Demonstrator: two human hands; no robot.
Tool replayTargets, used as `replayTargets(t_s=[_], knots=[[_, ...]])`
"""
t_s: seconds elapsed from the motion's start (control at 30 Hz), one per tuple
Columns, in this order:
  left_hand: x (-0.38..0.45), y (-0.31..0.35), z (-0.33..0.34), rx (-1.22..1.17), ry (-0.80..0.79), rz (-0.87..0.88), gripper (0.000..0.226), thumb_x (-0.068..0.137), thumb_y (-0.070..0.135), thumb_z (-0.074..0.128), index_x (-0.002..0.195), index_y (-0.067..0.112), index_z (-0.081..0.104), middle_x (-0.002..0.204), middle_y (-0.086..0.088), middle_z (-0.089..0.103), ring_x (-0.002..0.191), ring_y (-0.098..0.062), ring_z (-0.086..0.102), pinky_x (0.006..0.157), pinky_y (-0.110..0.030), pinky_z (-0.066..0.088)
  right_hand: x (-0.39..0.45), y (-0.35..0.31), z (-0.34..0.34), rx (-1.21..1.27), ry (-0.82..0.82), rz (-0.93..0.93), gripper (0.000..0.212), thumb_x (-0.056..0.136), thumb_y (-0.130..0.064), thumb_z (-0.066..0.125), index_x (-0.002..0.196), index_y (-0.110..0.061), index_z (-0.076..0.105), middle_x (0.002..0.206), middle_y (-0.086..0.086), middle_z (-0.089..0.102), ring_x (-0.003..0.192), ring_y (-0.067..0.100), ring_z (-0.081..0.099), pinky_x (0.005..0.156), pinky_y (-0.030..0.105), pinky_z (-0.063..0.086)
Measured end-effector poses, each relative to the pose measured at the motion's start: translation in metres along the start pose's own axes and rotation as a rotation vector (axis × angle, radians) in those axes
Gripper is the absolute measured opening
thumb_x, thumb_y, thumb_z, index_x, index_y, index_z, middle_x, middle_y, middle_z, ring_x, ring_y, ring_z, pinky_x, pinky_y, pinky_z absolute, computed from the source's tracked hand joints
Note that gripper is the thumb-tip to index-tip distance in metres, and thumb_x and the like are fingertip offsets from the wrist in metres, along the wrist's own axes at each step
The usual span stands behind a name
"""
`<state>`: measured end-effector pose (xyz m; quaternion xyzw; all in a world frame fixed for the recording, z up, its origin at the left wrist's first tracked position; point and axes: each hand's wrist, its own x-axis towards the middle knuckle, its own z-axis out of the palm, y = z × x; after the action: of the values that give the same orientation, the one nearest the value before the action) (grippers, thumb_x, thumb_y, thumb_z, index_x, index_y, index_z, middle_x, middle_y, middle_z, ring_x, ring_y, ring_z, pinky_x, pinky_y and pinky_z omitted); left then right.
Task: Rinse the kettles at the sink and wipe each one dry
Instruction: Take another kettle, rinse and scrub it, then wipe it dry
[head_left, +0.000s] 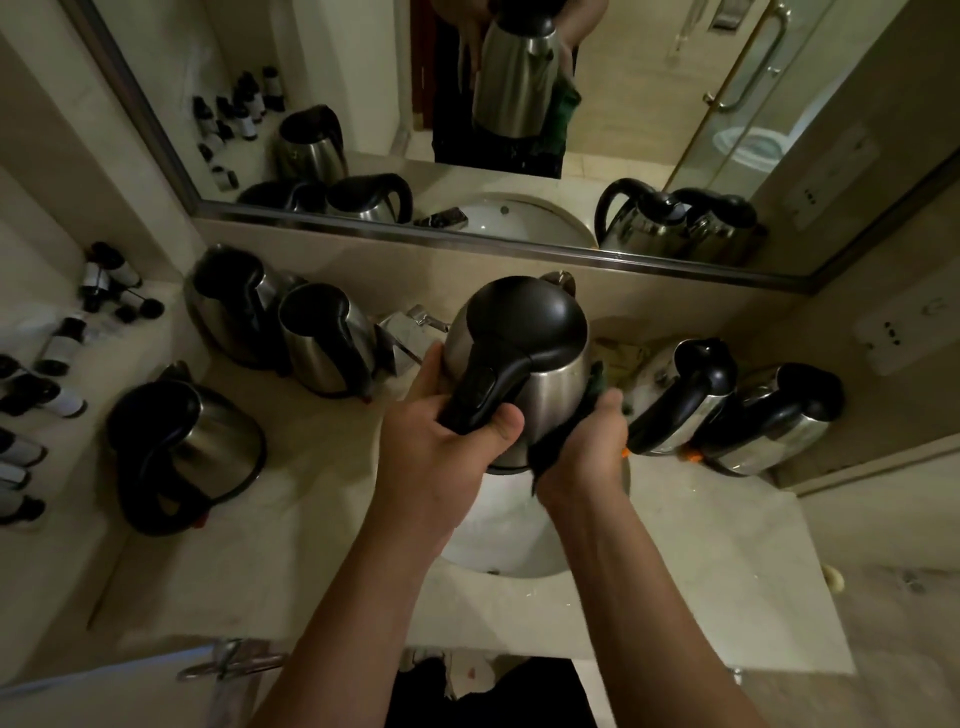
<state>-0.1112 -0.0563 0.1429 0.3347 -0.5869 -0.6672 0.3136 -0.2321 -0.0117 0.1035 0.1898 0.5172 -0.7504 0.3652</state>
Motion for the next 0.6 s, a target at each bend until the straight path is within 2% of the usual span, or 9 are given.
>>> replayTargets(t_s=[0.1,0.2,0.3,0.37,0.4,0.47,0.5,0.57,0.6], knots=[[0.002,-0.003,-0.002,0.005,-0.031,-0.021,0.043,0.074,0.029,0.080,0.114,0.042,0.072,0.124,-0.004,0.069,0.109,-0.021,0.067,0.083,-0.044,0.057,-0.008,-0.028,0.012,-0.253,-0.106,-0.237,0.055,0.108,-0.056,0.025,0.117,-0.022,0.067,0.111,0.007,0.075,0.107,0.021,0.068,0.097,0.037,0.051],[0.005,0.000,-0.002,-0.158,-0.008,-0.088,0.037,0.086,0.007,0.071,0.122,0.003,0.066,0.071,0.004,0.067,0.062,-0.008,0.065,0.043,-0.033,0.049,-0.023,-0.022,0.023,-0.784,-0.151,-0.805,0.049,0.109,-0.051,0.022,0.134,-0.023,0.054,0.122,-0.003,0.066,0.123,0.021,0.059,0.104,0.035,0.045],[0.005,0.001,-0.006,-0.102,-0.013,-0.119,0.014,0.088,-0.013,0.056,0.097,-0.009,0.066,0.048,0.009,0.052,0.051,0.001,0.060,0.048,-0.014,0.046,-0.028,-0.001,0.015,-1.205,-0.347,-1.476,0.051,0.104,-0.046,0.024,0.152,-0.032,0.027,0.159,0.013,0.042,0.147,0.033,0.038,0.118,0.053,0.033],[0.002,0.010,-0.007,-0.105,-0.036,-0.128,0.035,0.086,-0.020,0.052,0.061,0.001,0.039,0.044,0.014,0.053,0.045,0.002,0.056,0.048,-0.011,0.043,-0.015,0.007,-0.002,-1.273,-0.407,-1.682,0.056,0.105,-0.047,0.022,0.158,-0.029,0.027,0.165,0.018,0.029,0.152,0.040,0.028,0.119,0.060,0.028],[0.003,0.008,-0.008,-0.118,-0.031,-0.136,0.024,0.087,-0.020,0.052,0.069,-0.014,0.036,0.042,0.015,0.051,0.043,0.001,0.054,0.047,-0.010,0.042,-0.006,0.006,-0.013,-1.293,-0.421,-1.725,0.058,0.105,-0.047,0.024,0.157,-0.024,0.032,0.164,0.021,0.025,0.153,0.043,0.025,0.119,0.062,0.028],[0.001,0.009,-0.010,-0.113,0.002,-0.158,0.026,0.091,-0.011,0.056,0.077,-0.018,0.036,0.041,0.016,0.050,0.042,0.001,0.052,0.047,-0.010,0.042,0.008,0.007,-0.033,-1.323,-0.421,-1.640,0.055,0.105,-0.042,0.031,0.152,-0.015,0.039,0.162,0.027,0.022,0.152,0.047,0.024,0.122,0.054,0.030],[0.000,0.010,-0.014,-0.109,-0.002,-0.162,0.026,0.091,-0.005,0.059,0.072,-0.014,0.043,0.041,0.015,0.049,0.042,0.001,0.051,0.048,-0.012,0.043,0.010,0.005,-0.037,-1.286,-0.413,-1.432,0.053,0.105,-0.035,0.037,0.151,-0.009,0.040,0.158,0.030,0.026,0.150,0.047,0.029,0.121,0.039,0.034],[-0.001,0.013,-0.018,-0.065,-0.033,-0.179,0.037,0.092,0.003,0.061,0.055,0.007,0.064,0.042,0.017,0.049,0.045,0.002,0.051,0.052,-0.017,0.043,-0.001,-0.009,-0.024,-1.092,-0.230,-0.892,0.037,0.107,-0.014,0.041,0.139,0.003,0.049,0.137,0.030,0.051,0.135,0.029,0.053,0.089,0.004,0.039],[-0.001,0.012,-0.018,-0.051,-0.054,-0.188,0.044,0.092,0.005,0.061,0.049,0.017,0.065,0.042,0.018,0.050,0.046,0.003,0.052,0.053,-0.016,0.043,-0.003,-0.017,-0.014,-1.000,-0.184,-0.717,0.026,0.109,-0.011,0.039,0.123,-0.003,0.058,0.119,0.020,0.061,0.117,0.009,0.062,0.072,0.004,0.037]])
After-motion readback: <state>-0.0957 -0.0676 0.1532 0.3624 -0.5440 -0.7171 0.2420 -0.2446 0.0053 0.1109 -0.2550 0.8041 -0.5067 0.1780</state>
